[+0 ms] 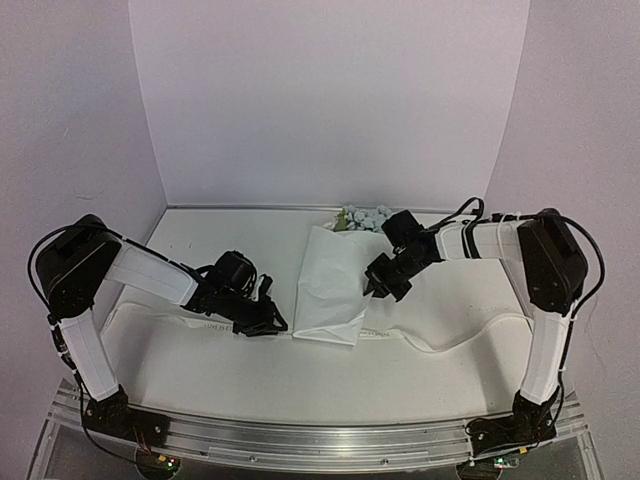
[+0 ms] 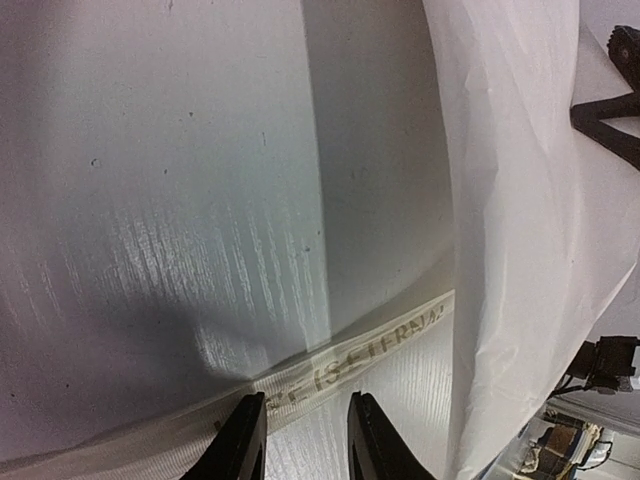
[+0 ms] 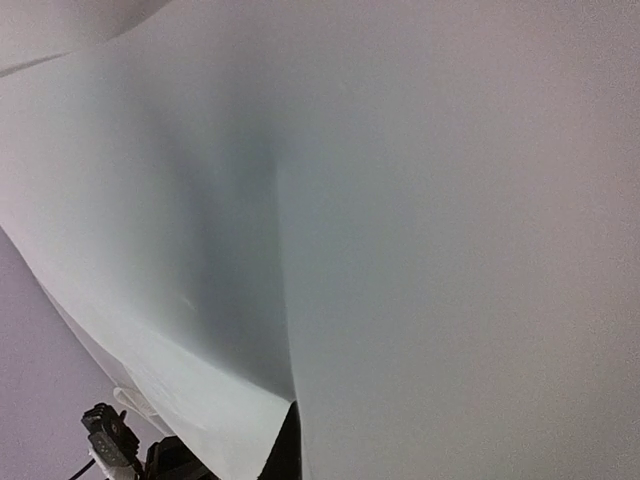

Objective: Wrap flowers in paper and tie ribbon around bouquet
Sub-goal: Place the folded bouquet on the ribbon.

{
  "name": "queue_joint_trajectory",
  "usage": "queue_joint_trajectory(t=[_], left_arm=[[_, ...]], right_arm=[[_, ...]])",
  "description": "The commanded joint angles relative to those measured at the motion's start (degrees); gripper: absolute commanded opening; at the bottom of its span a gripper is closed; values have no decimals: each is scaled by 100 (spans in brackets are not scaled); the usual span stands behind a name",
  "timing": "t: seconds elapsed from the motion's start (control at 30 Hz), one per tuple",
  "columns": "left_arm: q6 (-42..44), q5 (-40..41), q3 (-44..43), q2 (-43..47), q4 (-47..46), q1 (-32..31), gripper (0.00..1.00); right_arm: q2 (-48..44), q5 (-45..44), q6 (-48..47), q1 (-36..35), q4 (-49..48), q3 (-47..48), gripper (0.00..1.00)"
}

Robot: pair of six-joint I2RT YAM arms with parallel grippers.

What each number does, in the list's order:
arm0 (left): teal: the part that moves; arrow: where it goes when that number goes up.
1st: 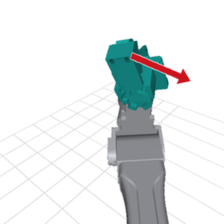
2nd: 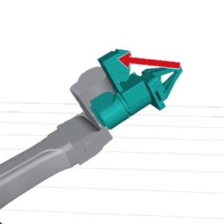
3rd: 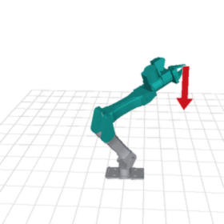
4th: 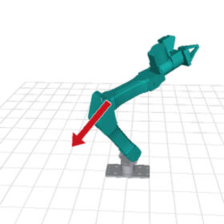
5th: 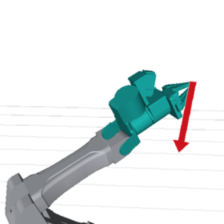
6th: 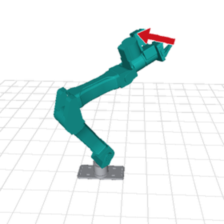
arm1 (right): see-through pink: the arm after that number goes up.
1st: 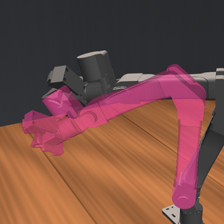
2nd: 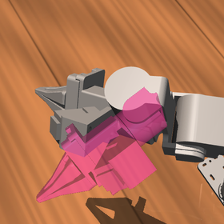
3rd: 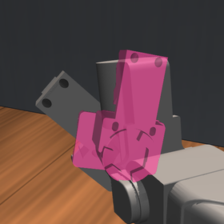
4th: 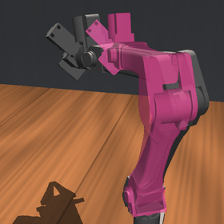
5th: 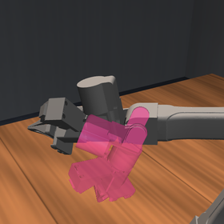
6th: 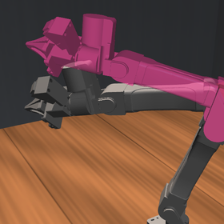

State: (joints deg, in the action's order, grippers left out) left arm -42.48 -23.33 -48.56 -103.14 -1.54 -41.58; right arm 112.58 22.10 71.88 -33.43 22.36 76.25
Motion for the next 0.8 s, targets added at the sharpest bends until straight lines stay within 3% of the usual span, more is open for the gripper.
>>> queue_joint_trajectory(t=[0.0,0.77], left_arm=[[-122,249,-47,-216,340,-8,29],[-344,347,-41,-93,432,-9,29]], right_arm=[[-457,103,49,-188,-104,-339,0],[-1266,251,-950,-779,-77,-1389,0]])
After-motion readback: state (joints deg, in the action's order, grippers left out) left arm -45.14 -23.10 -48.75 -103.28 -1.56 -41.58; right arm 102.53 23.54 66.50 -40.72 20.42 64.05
